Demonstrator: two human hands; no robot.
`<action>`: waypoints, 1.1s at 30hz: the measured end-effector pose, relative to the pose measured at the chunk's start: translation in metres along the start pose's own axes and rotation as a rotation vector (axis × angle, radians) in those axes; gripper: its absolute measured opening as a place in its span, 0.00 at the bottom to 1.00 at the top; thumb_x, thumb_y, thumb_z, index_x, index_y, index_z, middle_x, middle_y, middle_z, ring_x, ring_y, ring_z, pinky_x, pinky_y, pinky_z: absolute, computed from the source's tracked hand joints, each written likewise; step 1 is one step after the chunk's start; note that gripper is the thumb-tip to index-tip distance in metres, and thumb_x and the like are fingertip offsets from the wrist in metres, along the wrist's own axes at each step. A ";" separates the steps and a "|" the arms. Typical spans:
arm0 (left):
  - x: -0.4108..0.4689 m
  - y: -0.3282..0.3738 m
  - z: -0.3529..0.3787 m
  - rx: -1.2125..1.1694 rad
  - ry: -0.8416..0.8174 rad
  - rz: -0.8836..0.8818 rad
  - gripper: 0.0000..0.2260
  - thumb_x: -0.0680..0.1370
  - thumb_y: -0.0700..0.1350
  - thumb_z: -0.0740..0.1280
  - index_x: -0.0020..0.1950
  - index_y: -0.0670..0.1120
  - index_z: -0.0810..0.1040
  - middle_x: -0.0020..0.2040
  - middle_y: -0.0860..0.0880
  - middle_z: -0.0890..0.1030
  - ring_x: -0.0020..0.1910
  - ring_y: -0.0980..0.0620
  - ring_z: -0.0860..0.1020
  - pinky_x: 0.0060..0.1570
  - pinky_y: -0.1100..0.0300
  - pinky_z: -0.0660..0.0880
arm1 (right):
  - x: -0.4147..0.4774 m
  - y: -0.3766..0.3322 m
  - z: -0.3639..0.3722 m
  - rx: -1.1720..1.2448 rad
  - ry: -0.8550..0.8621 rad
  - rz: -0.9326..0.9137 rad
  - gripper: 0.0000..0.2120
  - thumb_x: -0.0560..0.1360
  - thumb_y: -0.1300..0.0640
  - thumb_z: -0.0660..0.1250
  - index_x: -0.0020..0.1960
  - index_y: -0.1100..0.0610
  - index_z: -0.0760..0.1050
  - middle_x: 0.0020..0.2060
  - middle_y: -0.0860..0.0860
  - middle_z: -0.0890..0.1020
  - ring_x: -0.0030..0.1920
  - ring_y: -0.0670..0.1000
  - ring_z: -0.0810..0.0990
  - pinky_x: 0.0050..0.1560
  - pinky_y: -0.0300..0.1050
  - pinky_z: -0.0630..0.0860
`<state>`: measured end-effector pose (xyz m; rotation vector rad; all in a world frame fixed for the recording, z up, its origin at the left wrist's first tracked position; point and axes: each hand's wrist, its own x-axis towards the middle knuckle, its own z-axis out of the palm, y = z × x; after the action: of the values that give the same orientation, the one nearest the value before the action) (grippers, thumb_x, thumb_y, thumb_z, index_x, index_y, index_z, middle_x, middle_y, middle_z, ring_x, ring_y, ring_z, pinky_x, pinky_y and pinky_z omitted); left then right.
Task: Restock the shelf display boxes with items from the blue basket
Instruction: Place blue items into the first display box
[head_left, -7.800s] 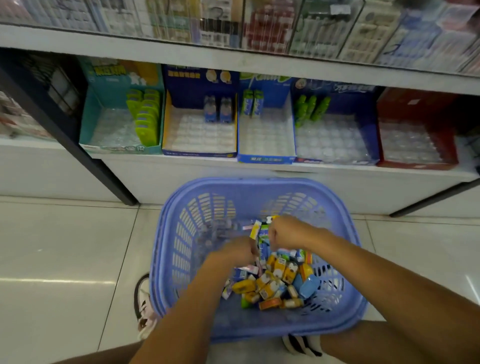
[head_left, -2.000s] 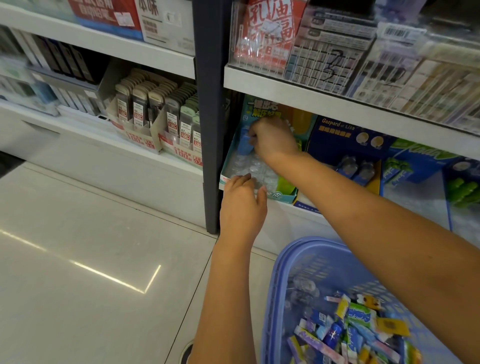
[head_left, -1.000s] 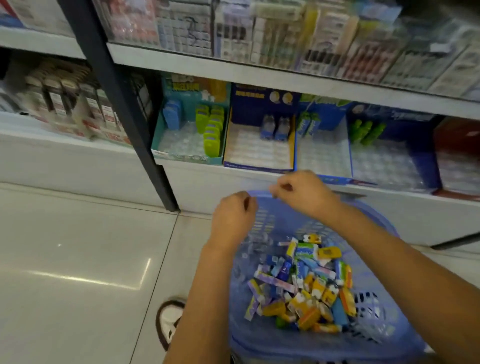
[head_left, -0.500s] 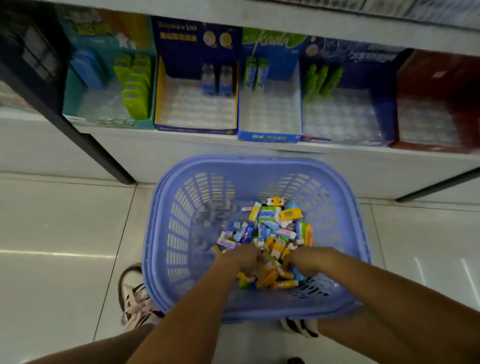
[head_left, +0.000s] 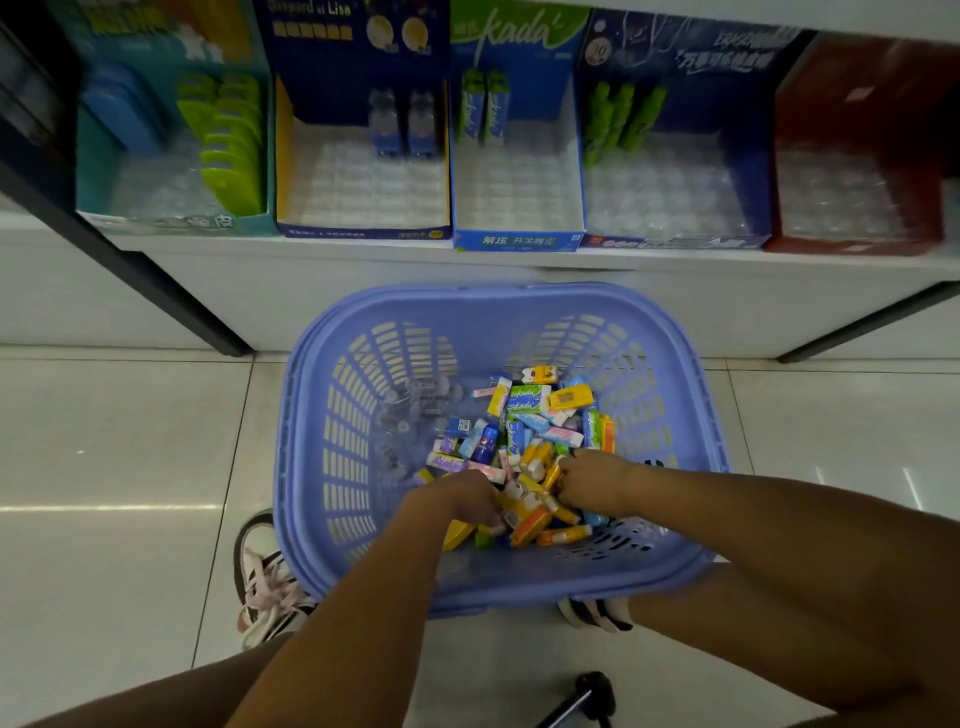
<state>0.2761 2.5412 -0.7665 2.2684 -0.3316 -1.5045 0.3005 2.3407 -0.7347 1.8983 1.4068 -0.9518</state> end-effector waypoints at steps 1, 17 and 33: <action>0.000 0.000 -0.001 -0.006 -0.001 0.000 0.16 0.77 0.47 0.66 0.63 0.43 0.78 0.65 0.43 0.75 0.60 0.46 0.75 0.63 0.52 0.72 | 0.001 0.001 0.000 0.009 0.008 0.003 0.12 0.78 0.63 0.62 0.60 0.59 0.76 0.58 0.53 0.79 0.63 0.57 0.69 0.61 0.52 0.68; -0.011 0.038 -0.033 -1.266 0.320 0.210 0.10 0.77 0.49 0.68 0.53 0.44 0.80 0.50 0.44 0.83 0.44 0.52 0.83 0.49 0.58 0.80 | -0.022 0.046 -0.036 1.466 0.454 0.383 0.16 0.75 0.47 0.67 0.31 0.51 0.73 0.24 0.47 0.75 0.24 0.42 0.73 0.28 0.33 0.69; -0.016 0.011 -0.054 -1.671 0.405 -0.093 0.12 0.81 0.39 0.59 0.65 0.37 0.69 0.52 0.39 0.74 0.43 0.44 0.76 0.40 0.53 0.78 | 0.024 0.092 -0.027 0.441 0.086 0.563 0.26 0.77 0.67 0.57 0.74 0.59 0.56 0.62 0.61 0.73 0.57 0.61 0.77 0.46 0.51 0.74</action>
<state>0.3201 2.5483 -0.7295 1.0663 0.8536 -0.6643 0.3989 2.3496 -0.7351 2.4941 0.6535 -0.9458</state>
